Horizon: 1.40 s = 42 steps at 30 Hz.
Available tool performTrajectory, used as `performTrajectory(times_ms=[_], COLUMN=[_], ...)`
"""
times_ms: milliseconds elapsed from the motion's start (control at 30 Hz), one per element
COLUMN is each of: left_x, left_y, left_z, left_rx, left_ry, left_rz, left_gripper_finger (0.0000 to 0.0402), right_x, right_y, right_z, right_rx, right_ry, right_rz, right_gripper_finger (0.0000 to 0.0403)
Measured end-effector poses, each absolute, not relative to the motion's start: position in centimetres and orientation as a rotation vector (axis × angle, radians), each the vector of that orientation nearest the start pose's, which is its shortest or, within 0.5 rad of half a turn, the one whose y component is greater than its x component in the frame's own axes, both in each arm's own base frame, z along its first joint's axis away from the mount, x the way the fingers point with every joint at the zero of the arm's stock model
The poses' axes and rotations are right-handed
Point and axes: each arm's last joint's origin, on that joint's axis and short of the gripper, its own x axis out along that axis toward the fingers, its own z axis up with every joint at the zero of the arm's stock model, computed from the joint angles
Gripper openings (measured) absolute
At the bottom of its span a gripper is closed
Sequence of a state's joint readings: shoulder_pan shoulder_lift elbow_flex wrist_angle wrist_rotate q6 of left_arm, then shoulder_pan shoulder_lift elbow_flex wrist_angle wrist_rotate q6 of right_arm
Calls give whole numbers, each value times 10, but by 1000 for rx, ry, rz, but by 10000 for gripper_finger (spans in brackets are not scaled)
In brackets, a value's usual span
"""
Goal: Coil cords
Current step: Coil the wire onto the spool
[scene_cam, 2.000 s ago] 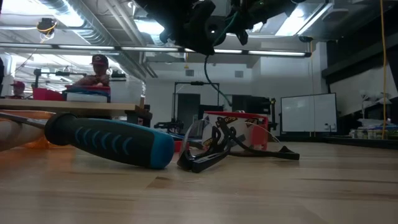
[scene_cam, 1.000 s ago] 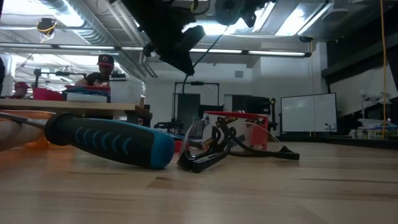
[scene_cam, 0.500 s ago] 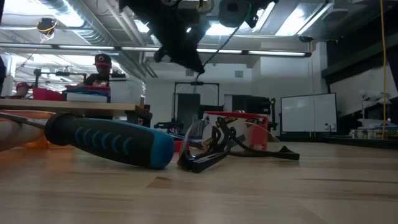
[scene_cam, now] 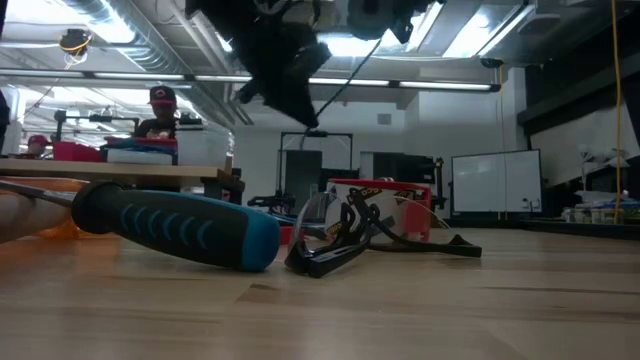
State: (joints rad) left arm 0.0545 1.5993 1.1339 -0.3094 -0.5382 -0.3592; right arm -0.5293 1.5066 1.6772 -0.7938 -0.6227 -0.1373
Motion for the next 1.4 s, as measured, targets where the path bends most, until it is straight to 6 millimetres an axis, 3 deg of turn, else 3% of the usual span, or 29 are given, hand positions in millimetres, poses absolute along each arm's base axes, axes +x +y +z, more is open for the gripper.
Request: performTrajectory(times_ms=[167,533,1100,1400], left_x=[333,333,334,344], left_y=[37,35,58,66], left_z=[242,245,247,259], left_rx=[-154,-165,-340,-432], left_ry=[711,689,629,484], left_rz=[730,717,712,576], left_gripper_finger=[0,0,0,0], right_x=[272,259,283,293], right_y=[-139,-138,-100,-84], right_z=[410,390,321,303], right_rx=[222,186,-33,-155], right_ry=[561,819,1048,1069], right_rz=[147,-9,-71,-255], right_gripper_finger=[1,1,1,1])
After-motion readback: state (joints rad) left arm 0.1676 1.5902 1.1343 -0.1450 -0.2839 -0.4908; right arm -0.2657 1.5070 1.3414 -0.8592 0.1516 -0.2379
